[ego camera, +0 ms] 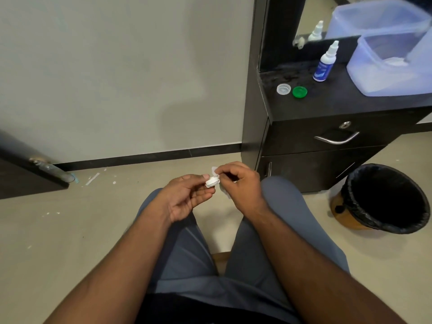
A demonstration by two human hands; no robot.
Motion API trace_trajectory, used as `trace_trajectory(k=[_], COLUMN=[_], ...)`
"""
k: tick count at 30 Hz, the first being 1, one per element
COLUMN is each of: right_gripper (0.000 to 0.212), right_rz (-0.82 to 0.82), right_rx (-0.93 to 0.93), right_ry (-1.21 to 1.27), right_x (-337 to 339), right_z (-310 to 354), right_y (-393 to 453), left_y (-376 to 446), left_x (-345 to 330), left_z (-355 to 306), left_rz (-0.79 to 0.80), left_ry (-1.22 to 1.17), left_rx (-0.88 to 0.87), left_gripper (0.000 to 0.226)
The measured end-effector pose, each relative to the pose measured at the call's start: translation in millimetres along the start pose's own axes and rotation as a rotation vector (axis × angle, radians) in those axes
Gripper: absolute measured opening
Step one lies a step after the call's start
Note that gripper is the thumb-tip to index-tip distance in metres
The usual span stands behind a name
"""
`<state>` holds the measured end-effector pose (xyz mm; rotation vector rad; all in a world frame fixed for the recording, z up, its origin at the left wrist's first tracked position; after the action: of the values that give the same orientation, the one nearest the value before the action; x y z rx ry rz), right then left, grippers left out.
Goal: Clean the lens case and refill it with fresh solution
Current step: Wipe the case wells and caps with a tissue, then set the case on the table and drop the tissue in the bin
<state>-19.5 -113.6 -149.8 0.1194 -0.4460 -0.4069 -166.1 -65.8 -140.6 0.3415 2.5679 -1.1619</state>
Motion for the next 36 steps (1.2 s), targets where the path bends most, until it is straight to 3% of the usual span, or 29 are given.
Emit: trace_trajectory(k=[3, 7, 10, 16, 25, 36], right_gripper=[0.018, 0.023, 0.025, 0.022, 0.028, 0.022], right_rz=[-0.047, -0.143, -0.220, -0.259, -0.281, -0.292], right_rx=[-0.085, -0.148, -0.085, 0.031, 0.110, 0.027], right_ry=[0.074, 0.137, 0.167, 0.101, -0.033, -0.043], right_x=[6.7, 25.0, 52.0, 111.2, 176.9, 191.4], right_z=[-4.0, -9.5, -4.6, 1.6, -8.8, -40.6], right_y=[2.1, 13.5, 28.2, 60.2, 75.9, 69.5], left_y=[4.3, 8.9, 10.2, 17.8, 49.6, 75.2], left_x=[-4.6, -27.7, -62.5, -152.0, -250.3, -267.2], left_z=[-9.6, -36.3, -60.7, -104.4, -119.6, -119.1], left_rz=[0.014, 0.032, 0.079, 0.263, 0.429, 0.425], left_ry=[0.149, 0.553, 0.793, 0.972, 1.195, 1.338], left_rx=[-0.064, -0.324, -0.500, -0.608, -0.610, -0.601], left_gripper=[0.007, 0.017, 0.018, 0.019, 0.018, 0.017])
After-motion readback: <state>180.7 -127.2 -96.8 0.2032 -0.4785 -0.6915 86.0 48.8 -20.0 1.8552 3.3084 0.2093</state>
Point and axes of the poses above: each hand's wrist, its own y-axis towards the middle knuckle, its own x-axis out of the back of the hand, z = x × y, the point moved 3 cm from there along y, towards the middle knuckle, and after that the axes turned 8 degrees about -y, right-handed, at the moved point
